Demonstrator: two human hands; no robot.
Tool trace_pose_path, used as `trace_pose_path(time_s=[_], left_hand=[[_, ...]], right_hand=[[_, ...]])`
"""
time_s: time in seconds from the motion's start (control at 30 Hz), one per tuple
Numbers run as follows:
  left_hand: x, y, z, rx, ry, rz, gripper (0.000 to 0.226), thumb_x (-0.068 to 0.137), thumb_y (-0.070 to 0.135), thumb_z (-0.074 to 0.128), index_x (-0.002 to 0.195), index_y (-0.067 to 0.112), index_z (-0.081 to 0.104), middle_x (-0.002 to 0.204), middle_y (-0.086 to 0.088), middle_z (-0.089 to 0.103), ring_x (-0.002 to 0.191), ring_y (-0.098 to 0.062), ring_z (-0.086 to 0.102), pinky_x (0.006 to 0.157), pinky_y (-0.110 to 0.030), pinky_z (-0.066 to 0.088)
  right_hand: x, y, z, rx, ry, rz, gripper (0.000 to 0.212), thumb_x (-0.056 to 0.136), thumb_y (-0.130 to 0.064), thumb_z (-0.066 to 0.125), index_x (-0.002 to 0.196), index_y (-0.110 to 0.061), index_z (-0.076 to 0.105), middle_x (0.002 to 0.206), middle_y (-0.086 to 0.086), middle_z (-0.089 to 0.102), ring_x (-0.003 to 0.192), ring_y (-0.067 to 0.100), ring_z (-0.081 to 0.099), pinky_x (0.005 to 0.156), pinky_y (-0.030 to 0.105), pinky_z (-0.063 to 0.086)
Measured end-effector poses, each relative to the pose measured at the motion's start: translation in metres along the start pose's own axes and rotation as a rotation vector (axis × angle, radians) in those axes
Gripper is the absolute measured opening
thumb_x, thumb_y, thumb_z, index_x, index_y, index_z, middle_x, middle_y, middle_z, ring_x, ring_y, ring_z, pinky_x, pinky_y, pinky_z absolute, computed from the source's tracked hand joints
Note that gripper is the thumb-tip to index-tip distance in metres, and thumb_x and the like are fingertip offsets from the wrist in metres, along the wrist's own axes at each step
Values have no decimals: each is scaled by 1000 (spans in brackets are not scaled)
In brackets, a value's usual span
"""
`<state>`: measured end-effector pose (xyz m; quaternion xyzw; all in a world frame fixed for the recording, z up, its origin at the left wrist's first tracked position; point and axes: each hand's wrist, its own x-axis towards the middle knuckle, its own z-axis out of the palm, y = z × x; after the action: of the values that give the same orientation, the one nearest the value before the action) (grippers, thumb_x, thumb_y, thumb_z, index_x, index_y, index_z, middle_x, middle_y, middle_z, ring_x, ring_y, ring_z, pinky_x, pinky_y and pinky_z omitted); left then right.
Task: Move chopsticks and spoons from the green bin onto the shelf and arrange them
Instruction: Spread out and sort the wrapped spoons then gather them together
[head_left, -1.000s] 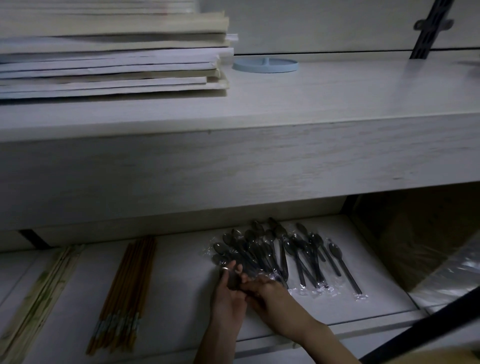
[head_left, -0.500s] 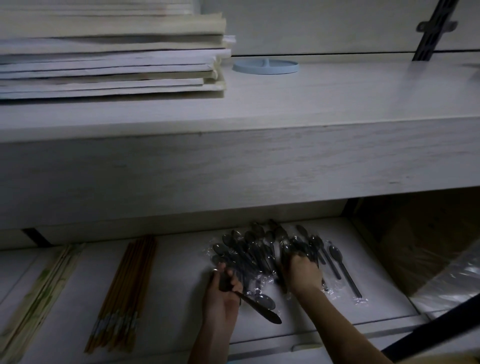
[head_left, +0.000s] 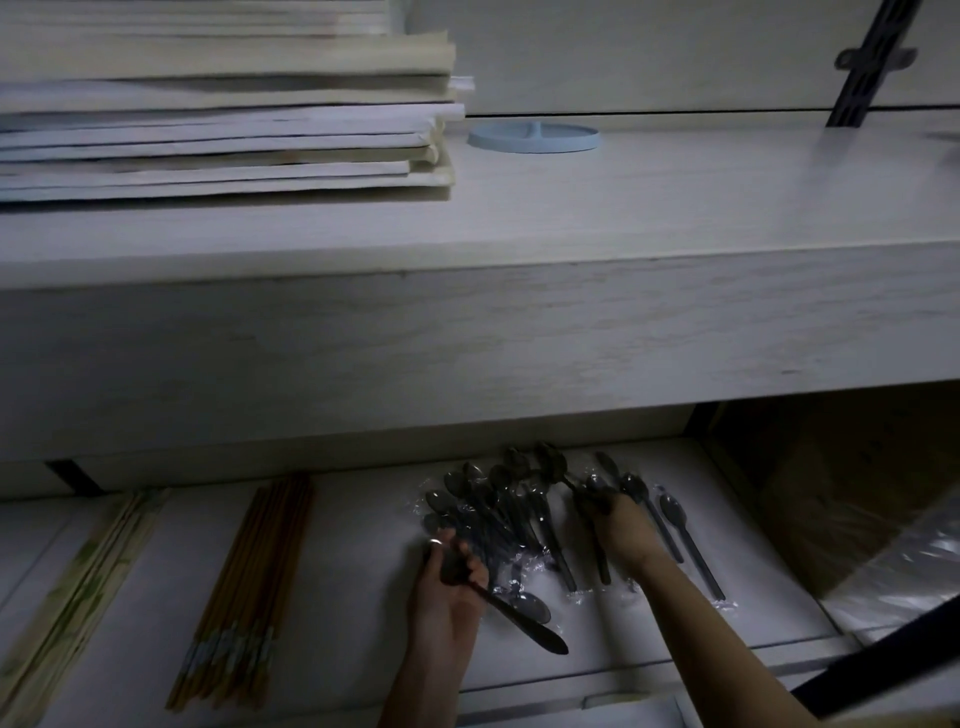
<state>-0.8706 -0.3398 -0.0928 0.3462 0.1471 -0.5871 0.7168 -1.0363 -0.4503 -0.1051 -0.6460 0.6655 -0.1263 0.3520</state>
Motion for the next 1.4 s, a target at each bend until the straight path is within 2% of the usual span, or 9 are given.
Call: trace_pose_path(time_s=[0.2,0.37,0.6,0.77,1.03,1.13,1.2,1.27,1.4], left_hand=[[-2,-5,6,-9,17,-9,26,99,14,37,84,5,55,76,-11,49,65,-14,46,38,-13,45],[-14,-4,16,2,-50,-23,26,100,12,34,91,0,56,95,-21,58,88,-27,57,67,-34,58],[-12,-3,20,-31,-30,-38,27,99,8,32,90,-1,56,95,-21,55,88,-29,54,48,-33,58],[-17,-1,20,-46,-14,-65,28,97,21,39,85,2,57,87,-15,49,77,-23,49,60,-30,55],[-10,-8,10,-38,-40,-34,27,99,20,36,87,7,56,75,-7,45,64,-15,39,42,-14,48],[-10,-8,9,-41,-60,-17,27,100,21,36,88,7,56,77,-8,46,65,-15,39,42,-14,48],[-11,-8,10,-30,-76,-9,28,100,22,36,87,8,56,77,-7,46,64,-14,38,41,-12,45],[-11,-7,10,19,-94,-10,27,100,24,35,88,11,55,78,-6,48,62,-14,38,38,-11,42],[-10,-5,2,142,-124,41,28,101,29,30,98,16,54,79,-5,50,38,-7,42,33,-10,33]], right_hand=[[-62,-19,-12,-85,202,-368,34,96,-9,44,127,-14,57,115,13,67,105,29,63,86,32,46],[-117,-27,-2,-208,47,-609,53,89,-29,29,141,-30,37,112,4,58,98,24,61,82,30,44],[-123,-5,19,-344,61,-653,53,94,-25,33,144,-37,25,112,2,51,93,25,58,79,28,44],[-125,-1,24,-457,188,-726,49,77,-32,42,124,-31,55,77,-9,56,56,5,56,51,13,41],[-131,-13,28,-453,285,-628,27,84,-45,40,85,-32,64,78,-9,56,67,10,57,54,21,47],[-131,-19,33,-278,91,-472,26,96,-40,35,93,-26,57,89,-5,61,80,20,64,70,28,49],[-131,-21,37,-27,-160,-385,19,98,-35,36,90,-25,49,76,-4,58,72,16,60,75,31,46],[-130,-26,33,132,-245,-326,20,98,-28,39,82,-24,49,63,-6,48,57,0,46,66,22,41],[-127,-29,23,262,-396,-267,30,98,-26,41,70,-26,50,57,-9,44,42,-3,38,49,10,30]])
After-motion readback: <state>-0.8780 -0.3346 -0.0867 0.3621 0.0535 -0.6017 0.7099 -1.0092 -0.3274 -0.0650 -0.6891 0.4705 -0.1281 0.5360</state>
